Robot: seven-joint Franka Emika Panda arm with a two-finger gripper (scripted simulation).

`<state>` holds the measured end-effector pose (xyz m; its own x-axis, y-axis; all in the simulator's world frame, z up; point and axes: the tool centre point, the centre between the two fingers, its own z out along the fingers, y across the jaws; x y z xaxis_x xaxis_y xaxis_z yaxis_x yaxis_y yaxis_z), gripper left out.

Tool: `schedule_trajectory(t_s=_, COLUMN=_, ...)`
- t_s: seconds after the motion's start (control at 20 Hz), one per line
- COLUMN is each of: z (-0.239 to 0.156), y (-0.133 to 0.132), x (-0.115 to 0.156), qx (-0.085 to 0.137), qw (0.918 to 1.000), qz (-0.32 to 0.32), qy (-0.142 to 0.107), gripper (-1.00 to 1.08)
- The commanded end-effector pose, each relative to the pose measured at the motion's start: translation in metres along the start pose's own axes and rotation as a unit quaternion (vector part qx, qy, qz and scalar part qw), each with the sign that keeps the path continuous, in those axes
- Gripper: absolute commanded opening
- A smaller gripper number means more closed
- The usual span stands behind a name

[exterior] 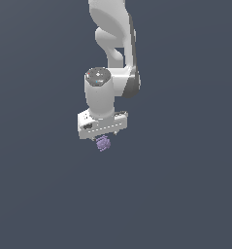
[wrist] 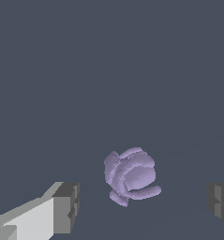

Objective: Pick up the object and move it to a goal position.

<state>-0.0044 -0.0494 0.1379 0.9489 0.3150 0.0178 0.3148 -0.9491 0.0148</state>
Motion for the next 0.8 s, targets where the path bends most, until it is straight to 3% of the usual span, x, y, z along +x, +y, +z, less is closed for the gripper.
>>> schedule_trajectory(t_s=0.0, z=0.012, y=0.002, x=-0.006, qx=0.002, qw=0.9996, qz=-0.029, qy=-0.002, gripper=1.00)
schedule_trajectory(t_s=0.75, z=0.047, y=0.006, x=-0.027, qx=0.008, qw=0.9932, qz=-0.116, qy=-0.008, gripper=1.00)
